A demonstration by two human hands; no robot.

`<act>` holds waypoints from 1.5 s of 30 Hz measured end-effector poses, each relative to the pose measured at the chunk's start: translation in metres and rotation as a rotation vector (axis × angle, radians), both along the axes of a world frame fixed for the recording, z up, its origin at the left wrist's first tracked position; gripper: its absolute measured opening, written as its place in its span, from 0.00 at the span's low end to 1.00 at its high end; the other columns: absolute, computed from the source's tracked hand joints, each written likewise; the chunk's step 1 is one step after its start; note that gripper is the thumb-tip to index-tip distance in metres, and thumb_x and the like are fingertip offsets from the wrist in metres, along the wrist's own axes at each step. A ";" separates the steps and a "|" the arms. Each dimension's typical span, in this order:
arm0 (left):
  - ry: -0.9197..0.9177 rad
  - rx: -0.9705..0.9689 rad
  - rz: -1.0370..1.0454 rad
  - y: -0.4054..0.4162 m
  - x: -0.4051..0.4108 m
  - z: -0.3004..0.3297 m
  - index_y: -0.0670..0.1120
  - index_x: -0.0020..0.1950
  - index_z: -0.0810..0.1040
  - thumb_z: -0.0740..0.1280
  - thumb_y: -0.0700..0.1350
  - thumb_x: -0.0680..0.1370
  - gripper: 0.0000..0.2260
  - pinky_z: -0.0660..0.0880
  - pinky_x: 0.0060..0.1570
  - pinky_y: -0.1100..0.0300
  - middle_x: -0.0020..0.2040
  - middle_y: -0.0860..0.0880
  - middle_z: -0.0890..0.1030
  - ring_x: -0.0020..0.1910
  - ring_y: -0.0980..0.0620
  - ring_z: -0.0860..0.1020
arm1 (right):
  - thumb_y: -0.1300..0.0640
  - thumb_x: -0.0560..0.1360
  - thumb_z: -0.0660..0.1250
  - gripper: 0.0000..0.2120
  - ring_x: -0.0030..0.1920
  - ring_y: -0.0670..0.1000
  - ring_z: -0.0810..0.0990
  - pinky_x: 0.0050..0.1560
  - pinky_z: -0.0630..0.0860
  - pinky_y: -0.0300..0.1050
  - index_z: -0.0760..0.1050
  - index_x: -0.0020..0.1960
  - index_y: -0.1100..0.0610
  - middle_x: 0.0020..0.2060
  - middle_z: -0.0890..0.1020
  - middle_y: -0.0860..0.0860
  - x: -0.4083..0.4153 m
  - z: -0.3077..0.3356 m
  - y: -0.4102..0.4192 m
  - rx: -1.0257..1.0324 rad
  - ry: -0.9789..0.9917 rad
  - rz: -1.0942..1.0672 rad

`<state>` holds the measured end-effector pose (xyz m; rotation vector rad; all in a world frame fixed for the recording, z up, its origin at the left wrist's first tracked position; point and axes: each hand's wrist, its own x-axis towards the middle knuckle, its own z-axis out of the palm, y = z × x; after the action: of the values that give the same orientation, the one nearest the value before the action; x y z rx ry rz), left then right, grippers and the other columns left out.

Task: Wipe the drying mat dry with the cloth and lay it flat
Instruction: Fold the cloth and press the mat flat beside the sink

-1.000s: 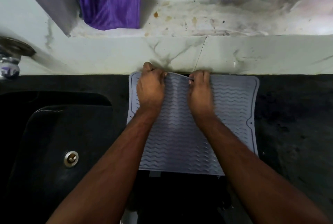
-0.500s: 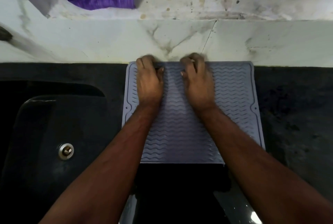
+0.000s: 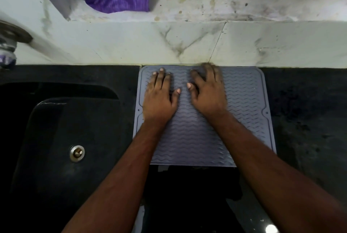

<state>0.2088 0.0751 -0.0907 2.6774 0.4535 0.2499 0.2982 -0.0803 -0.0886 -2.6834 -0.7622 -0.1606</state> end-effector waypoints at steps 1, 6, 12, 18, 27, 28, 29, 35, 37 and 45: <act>0.017 0.013 0.008 -0.001 0.000 0.001 0.46 0.79 0.65 0.57 0.60 0.82 0.28 0.58 0.77 0.46 0.81 0.46 0.62 0.80 0.44 0.57 | 0.44 0.81 0.59 0.23 0.75 0.60 0.63 0.74 0.62 0.60 0.72 0.71 0.52 0.72 0.70 0.57 -0.002 0.001 0.000 -0.005 0.001 -0.003; 0.117 0.102 0.033 -0.004 0.000 0.004 0.50 0.80 0.62 0.52 0.64 0.82 0.30 0.48 0.78 0.40 0.82 0.49 0.59 0.81 0.47 0.54 | 0.42 0.80 0.57 0.25 0.75 0.58 0.65 0.74 0.60 0.60 0.70 0.72 0.53 0.71 0.72 0.54 -0.001 0.002 0.000 -0.025 0.031 0.019; 0.117 0.124 0.037 -0.004 0.000 0.002 0.50 0.80 0.62 0.52 0.66 0.81 0.31 0.52 0.77 0.40 0.82 0.48 0.59 0.81 0.46 0.54 | 0.41 0.80 0.57 0.26 0.74 0.58 0.66 0.73 0.61 0.59 0.71 0.72 0.54 0.71 0.73 0.53 0.002 0.000 0.000 -0.045 0.022 0.043; 0.127 0.136 0.038 -0.006 0.000 0.005 0.50 0.80 0.62 0.52 0.65 0.81 0.31 0.52 0.77 0.40 0.82 0.47 0.59 0.81 0.45 0.55 | 0.41 0.81 0.56 0.26 0.75 0.58 0.65 0.74 0.61 0.61 0.70 0.73 0.53 0.72 0.71 0.54 0.006 0.000 -0.006 -0.014 0.054 0.073; 0.120 -0.078 -0.043 0.012 -0.005 0.012 0.52 0.80 0.64 0.57 0.68 0.79 0.34 0.52 0.78 0.43 0.82 0.48 0.57 0.81 0.47 0.53 | 0.40 0.81 0.58 0.24 0.65 0.61 0.73 0.69 0.66 0.59 0.74 0.68 0.55 0.63 0.73 0.59 0.011 0.002 -0.009 -0.003 0.075 0.076; 0.098 -0.117 -0.038 0.017 -0.009 0.015 0.51 0.79 0.66 0.59 0.68 0.78 0.34 0.54 0.78 0.44 0.82 0.47 0.57 0.81 0.47 0.54 | 0.39 0.81 0.57 0.25 0.67 0.61 0.72 0.70 0.65 0.60 0.73 0.69 0.54 0.64 0.73 0.58 0.010 0.003 -0.007 -0.041 0.072 0.056; 0.081 -0.130 -0.022 0.021 -0.014 0.016 0.49 0.78 0.67 0.61 0.67 0.78 0.34 0.56 0.78 0.44 0.82 0.47 0.58 0.81 0.47 0.55 | 0.40 0.82 0.56 0.25 0.71 0.62 0.69 0.72 0.64 0.61 0.72 0.71 0.54 0.67 0.72 0.58 0.006 0.006 -0.004 -0.091 0.074 0.017; 0.103 -0.037 -0.018 0.020 -0.036 0.013 0.47 0.81 0.62 0.53 0.62 0.80 0.32 0.54 0.78 0.46 0.82 0.44 0.58 0.81 0.43 0.56 | 0.41 0.83 0.54 0.28 0.80 0.59 0.53 0.77 0.51 0.64 0.60 0.80 0.50 0.81 0.56 0.53 -0.051 0.027 0.036 -0.020 0.190 0.056; 0.128 -0.030 -0.027 0.018 -0.037 0.010 0.46 0.81 0.61 0.52 0.55 0.81 0.29 0.54 0.78 0.45 0.82 0.43 0.58 0.81 0.43 0.55 | 0.41 0.82 0.54 0.28 0.81 0.56 0.51 0.78 0.47 0.65 0.59 0.80 0.48 0.81 0.55 0.50 -0.062 0.023 0.046 -0.052 0.213 0.125; 0.132 0.066 -0.030 0.016 -0.033 0.004 0.48 0.82 0.58 0.47 0.56 0.82 0.29 0.51 0.78 0.49 0.82 0.46 0.55 0.81 0.46 0.53 | 0.41 0.83 0.43 0.28 0.81 0.52 0.51 0.78 0.48 0.63 0.59 0.80 0.47 0.81 0.57 0.48 -0.058 0.007 0.045 -0.136 0.171 0.072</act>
<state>0.1762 0.0912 -0.0871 2.7740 0.4515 0.0815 0.2401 -0.0355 -0.0818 -2.7463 -0.8419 0.1412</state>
